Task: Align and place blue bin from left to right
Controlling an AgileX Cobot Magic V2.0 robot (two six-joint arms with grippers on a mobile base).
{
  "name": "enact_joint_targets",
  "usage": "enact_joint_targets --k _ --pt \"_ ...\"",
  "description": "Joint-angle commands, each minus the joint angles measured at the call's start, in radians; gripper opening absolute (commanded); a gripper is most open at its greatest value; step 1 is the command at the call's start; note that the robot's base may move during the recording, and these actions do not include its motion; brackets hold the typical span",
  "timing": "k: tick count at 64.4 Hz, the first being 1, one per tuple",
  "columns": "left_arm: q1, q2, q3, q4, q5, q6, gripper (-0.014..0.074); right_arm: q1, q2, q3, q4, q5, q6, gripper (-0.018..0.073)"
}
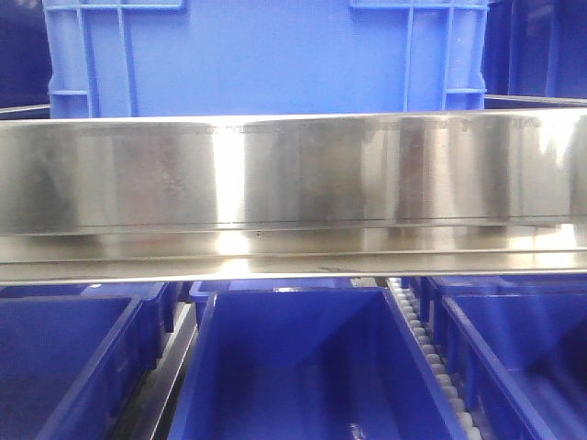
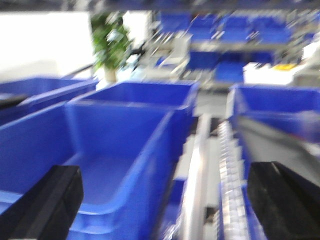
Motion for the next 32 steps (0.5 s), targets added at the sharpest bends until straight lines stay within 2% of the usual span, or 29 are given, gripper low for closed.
enact_joint_targets --k 1,8,16,32 --pt "-0.069 0.094 -0.111 -0.01 0.101 0.0 0.0602 0.033 0.085 -0.098 -0.009 0.069 -0.026 0.0568" --pt "-0.133 0.217 -0.247 -0.003 0.21 0.0 0.0601 0.057 0.198 -0.242 -0.009 0.178 -0.026 0.0568" --pt "-0.148 0.361 -0.402 -0.003 0.31 -0.027 0.0601 0.057 0.333 -0.403 -0.009 0.295 -0.026 0.0568" --pt "-0.148 0.635 -0.734 0.127 0.58 -0.2 0.0601 0.057 0.609 -0.753 -0.01 0.558 0.014 0.0568"
